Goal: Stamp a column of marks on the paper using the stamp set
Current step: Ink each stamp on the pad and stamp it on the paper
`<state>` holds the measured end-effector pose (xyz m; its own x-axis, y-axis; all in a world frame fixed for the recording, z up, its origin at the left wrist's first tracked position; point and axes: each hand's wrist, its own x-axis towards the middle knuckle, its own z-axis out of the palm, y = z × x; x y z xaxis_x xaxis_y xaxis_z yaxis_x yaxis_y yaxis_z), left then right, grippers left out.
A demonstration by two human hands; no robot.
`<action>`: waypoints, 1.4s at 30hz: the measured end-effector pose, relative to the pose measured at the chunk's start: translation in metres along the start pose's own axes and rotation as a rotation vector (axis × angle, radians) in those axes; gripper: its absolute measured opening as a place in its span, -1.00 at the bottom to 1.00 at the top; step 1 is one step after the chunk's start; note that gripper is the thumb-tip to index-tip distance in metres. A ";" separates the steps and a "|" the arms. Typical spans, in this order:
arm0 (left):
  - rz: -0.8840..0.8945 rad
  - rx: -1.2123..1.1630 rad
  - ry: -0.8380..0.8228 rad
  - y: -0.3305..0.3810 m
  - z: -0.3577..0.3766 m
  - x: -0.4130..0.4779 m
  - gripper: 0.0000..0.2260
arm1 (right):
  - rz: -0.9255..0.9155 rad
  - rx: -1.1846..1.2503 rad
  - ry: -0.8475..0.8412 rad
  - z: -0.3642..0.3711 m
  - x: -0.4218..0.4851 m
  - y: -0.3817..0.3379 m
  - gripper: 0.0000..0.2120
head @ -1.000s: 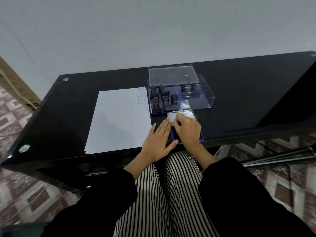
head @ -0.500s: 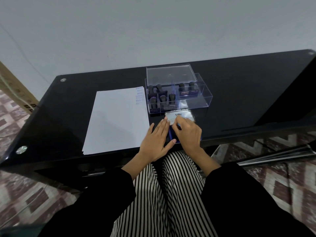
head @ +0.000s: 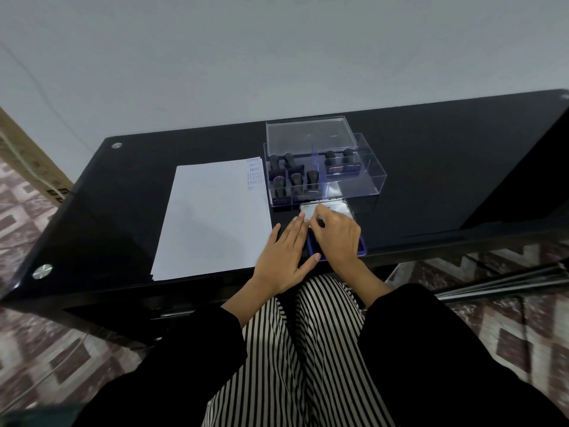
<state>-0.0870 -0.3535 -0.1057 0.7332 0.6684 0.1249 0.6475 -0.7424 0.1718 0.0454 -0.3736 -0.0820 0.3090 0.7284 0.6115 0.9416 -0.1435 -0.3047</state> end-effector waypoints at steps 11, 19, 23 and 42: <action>-0.007 0.008 -0.006 0.001 0.000 0.000 -0.26 | -0.043 0.014 0.085 -0.013 -0.011 0.000 -0.73; -0.008 -0.075 -0.083 0.004 -0.012 0.000 -0.21 | 0.013 -0.058 -0.225 -0.025 0.000 -0.002 -0.81; -0.006 -0.283 -0.009 0.002 -0.043 0.003 -0.36 | 0.138 0.002 -0.210 -0.038 0.015 -0.007 -0.74; -0.487 -0.251 0.198 -0.146 -0.084 0.023 -0.61 | -0.209 0.073 -0.620 0.025 0.150 -0.103 -0.72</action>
<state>-0.1819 -0.2259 -0.0456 0.2949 0.9438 0.1493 0.8139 -0.3300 0.4782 -0.0090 -0.2327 0.0224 -0.0342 0.9901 0.1361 0.9551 0.0725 -0.2875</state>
